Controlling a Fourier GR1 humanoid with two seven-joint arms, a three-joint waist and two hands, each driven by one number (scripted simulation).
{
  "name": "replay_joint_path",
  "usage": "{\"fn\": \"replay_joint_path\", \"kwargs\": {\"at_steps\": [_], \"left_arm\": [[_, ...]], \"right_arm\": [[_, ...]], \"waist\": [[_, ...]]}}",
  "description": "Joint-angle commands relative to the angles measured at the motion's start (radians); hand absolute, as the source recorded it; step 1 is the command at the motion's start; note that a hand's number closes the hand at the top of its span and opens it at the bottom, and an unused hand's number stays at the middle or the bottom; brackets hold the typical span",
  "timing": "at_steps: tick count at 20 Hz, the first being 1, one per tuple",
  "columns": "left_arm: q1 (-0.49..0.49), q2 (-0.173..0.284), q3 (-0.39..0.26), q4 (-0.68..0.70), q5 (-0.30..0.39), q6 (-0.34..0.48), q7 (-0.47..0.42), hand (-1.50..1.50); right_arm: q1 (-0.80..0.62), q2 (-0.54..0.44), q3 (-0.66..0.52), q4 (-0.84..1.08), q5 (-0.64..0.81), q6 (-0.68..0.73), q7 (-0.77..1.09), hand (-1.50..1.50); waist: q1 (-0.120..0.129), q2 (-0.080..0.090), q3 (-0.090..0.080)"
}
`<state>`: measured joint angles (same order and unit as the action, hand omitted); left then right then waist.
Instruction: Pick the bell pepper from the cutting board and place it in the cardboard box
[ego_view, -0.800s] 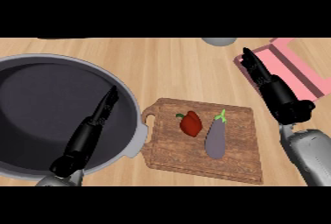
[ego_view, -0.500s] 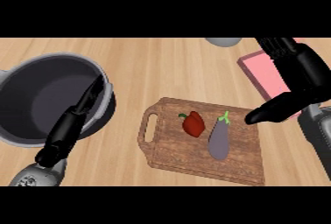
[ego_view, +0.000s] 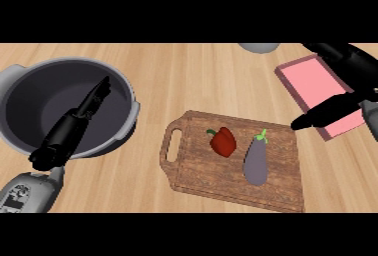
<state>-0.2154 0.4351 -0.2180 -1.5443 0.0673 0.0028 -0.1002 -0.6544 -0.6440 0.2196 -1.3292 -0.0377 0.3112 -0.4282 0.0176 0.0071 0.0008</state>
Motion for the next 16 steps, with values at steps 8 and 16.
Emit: {"fn": "replay_joint_path", "kwargs": {"at_steps": [8,16], "left_arm": [[0.018,-0.003,0.023,0.017,-0.004,-0.033,-0.02,0.0],[-0.055,-0.024,0.039,0.053,-0.027,-0.03,0.041,0.0]], "right_arm": [[-0.133,-0.076,0.224,-0.063,0.377,0.083,-0.01,-1.5],[-0.145,-0.026,0.367,-0.326,0.507,0.241,0.291,-1.5]], "waist": [[-0.002,-0.009,-0.003],[-0.03,-0.012,-0.002]]}}
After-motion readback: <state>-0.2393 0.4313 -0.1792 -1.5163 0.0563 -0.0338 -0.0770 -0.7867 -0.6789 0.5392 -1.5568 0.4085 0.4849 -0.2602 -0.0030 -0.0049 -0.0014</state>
